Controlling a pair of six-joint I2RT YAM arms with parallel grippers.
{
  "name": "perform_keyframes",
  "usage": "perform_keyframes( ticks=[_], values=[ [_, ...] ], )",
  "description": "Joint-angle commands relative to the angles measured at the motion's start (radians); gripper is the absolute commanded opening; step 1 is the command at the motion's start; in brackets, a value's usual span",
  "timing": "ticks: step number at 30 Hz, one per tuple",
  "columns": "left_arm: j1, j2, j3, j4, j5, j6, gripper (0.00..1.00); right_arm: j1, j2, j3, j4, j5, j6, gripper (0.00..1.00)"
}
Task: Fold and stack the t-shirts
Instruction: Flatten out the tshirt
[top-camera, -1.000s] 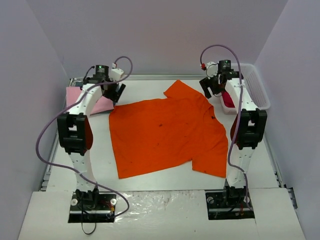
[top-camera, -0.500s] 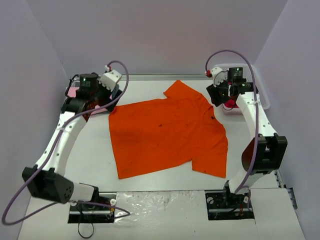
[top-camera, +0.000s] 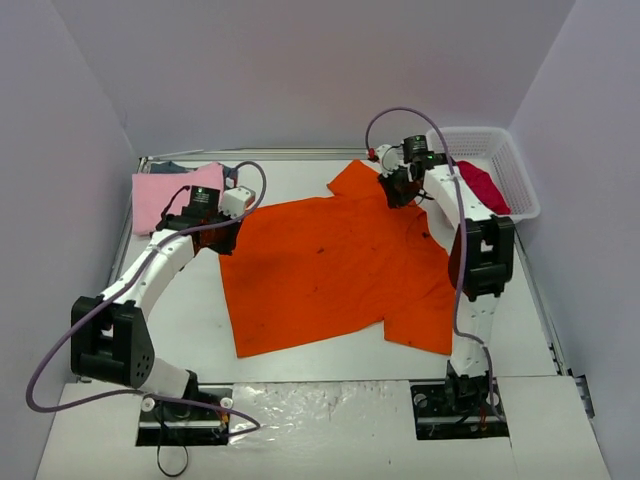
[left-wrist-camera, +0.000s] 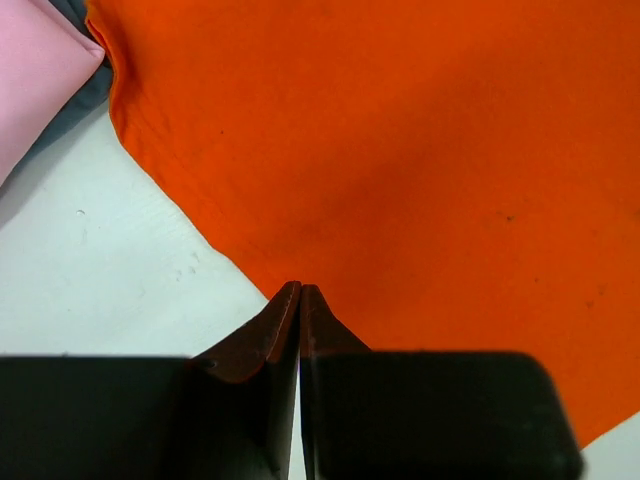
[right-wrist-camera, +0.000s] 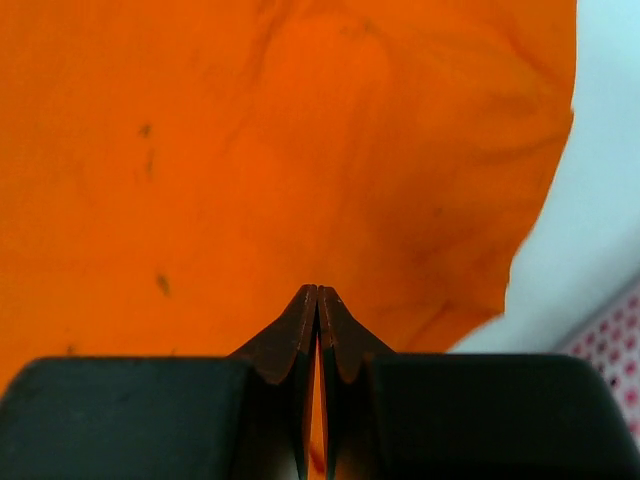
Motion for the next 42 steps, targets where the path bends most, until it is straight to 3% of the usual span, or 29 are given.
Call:
perform_keyframes(
  ticks=[1, 6, 13, 29, 42],
  values=[
    [0.001, 0.037, 0.065, 0.085, -0.033, -0.092, 0.02, 0.006, 0.118, 0.185, -0.021, 0.011, 0.057, 0.0],
    [-0.004, 0.138, 0.122, 0.094, -0.044, -0.112, 0.02, 0.02, 0.305, 0.417, -0.055, 0.026, 0.103, 0.0],
    [-0.012, 0.23, 0.156, 0.113, -0.07, -0.118, 0.02, 0.026, 0.432, 0.528, -0.055, 0.072, 0.132, 0.0],
    [-0.033, 0.449, 0.272, 0.031, -0.138, -0.12, 0.02, -0.015, 0.572, 0.508, -0.056, 0.188, 0.168, 0.0],
    [-0.07, 0.58, 0.403, -0.013, -0.303, -0.126, 0.02, -0.092, 0.538, 0.431, -0.053, 0.213, 0.163, 0.0]
  ],
)
